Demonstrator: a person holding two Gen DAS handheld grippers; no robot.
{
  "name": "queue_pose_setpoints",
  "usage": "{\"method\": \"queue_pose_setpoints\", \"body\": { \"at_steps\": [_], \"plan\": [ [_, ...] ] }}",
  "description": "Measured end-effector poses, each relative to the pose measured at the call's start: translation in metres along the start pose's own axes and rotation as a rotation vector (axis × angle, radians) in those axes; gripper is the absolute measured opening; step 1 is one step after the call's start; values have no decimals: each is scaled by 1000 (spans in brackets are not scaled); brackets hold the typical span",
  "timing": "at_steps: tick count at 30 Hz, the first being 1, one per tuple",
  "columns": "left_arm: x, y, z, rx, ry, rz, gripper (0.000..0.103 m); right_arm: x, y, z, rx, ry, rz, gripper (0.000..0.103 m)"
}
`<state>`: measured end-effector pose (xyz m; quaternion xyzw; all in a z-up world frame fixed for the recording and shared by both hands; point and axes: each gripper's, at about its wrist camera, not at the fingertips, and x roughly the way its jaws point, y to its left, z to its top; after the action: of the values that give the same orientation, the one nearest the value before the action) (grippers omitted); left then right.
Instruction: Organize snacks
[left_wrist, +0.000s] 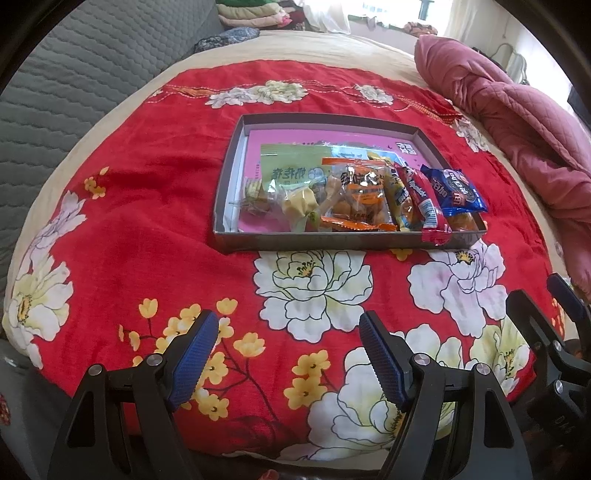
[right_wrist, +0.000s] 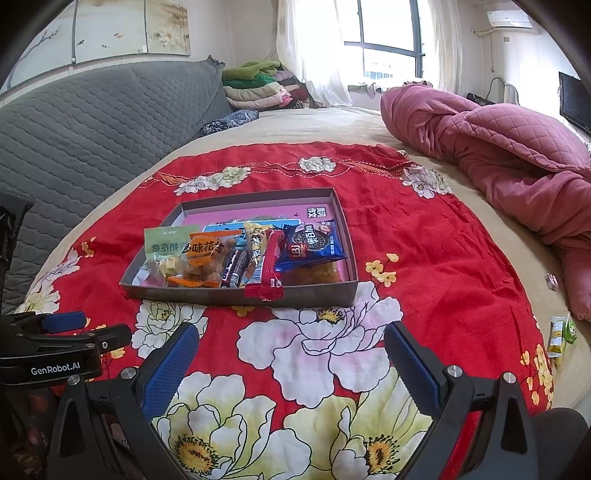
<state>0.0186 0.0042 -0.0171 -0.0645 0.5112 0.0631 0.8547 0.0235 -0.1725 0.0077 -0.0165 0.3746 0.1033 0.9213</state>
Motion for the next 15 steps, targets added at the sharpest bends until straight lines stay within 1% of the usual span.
{"method": "queue_pose_setpoints", "body": {
  "at_steps": [8,11,15],
  "plan": [
    [2,2,0,-1,2,12,80,0,-1,0,5,-1,-9,101],
    [4,2,0,13,-6,42,80,0,-2,0,4,3,-13,101],
    [6,4,0,10,-8,45,80,0,-2,0,7,-2,-16,101]
  ]
}}
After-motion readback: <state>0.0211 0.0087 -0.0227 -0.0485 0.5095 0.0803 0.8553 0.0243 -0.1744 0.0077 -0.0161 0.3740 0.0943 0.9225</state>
